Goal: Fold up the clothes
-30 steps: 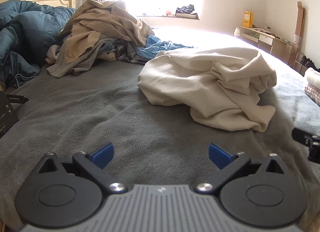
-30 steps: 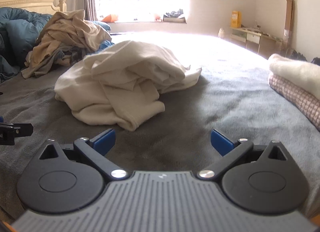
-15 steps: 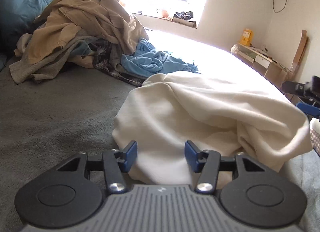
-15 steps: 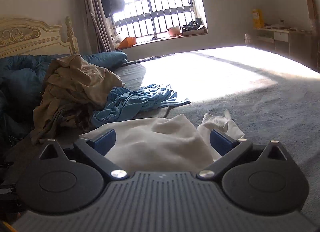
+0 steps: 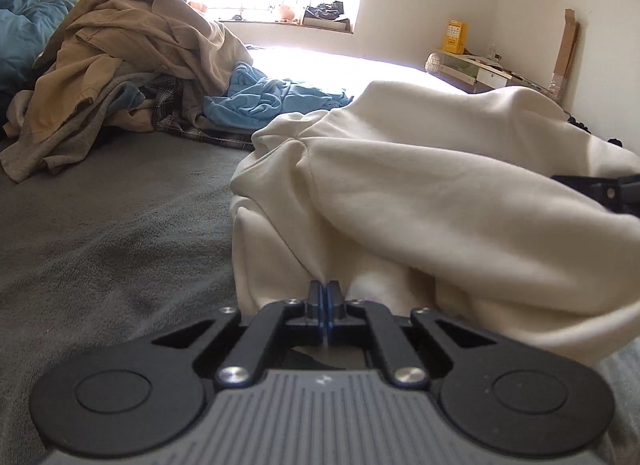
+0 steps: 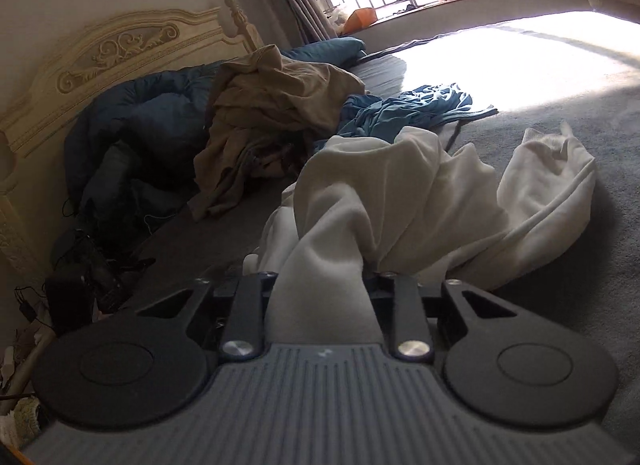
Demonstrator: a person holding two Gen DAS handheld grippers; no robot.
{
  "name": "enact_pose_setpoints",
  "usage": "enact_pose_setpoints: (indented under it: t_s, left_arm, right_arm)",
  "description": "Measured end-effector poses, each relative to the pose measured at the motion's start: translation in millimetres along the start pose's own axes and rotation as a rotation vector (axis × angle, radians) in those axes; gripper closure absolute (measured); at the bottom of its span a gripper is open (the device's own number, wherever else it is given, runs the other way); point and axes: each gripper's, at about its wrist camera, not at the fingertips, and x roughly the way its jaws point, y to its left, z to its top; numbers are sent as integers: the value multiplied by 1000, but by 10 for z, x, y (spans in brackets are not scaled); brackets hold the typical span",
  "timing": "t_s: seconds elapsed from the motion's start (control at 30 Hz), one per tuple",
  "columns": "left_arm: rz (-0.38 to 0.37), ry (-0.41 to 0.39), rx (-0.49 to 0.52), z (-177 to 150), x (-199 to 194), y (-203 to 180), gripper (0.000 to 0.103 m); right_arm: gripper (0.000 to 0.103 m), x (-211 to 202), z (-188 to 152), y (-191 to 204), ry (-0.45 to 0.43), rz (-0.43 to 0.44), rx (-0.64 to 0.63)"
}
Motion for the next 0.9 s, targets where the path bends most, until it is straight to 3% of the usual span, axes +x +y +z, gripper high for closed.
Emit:
enact_pose_setpoints:
  t_s: [0.1, 0.43, 0.5, 0.6, 0.63, 0.67, 0.73, 0.8, 0.9]
  left_arm:
    - [-28, -4, 5, -172, -254, -23, 101]
    - [-70, 38, -72, -666, -941, 215, 99]
    - [-76, 21, -93, -641, -1015, 250, 91]
    - [-79, -31, -65, -493, -1049, 152, 67]
    - [-77, -42, -47, -430, -1013, 95, 54]
    - [-75, -54, -29, -367, -978, 37, 38]
    - [-71, -78, 8, -241, -906, -78, 26]
    - [-68, -101, 45, -115, -835, -193, 22]
    - [-54, -124, 93, 68, -680, -357, 18]
  right_arm:
    - [82, -247, -316, 200, 29, 81, -18]
    - [82, -897, -1381, 405, 123, 105, -12]
    - [82, -941, -1538, 417, 142, 87, -11]
    - [77, -966, -1625, 462, 146, 38, -36]
    - [76, -1013, -1592, 447, 136, 34, -28]
    - [72, -1060, -1559, 432, 126, 31, -19]
    - [61, -1171, -1486, 396, 97, 25, -1]
    - [39, -1355, -1374, 337, 25, 25, 14]
    - [18, -1566, -1133, 246, -100, 6, 13]
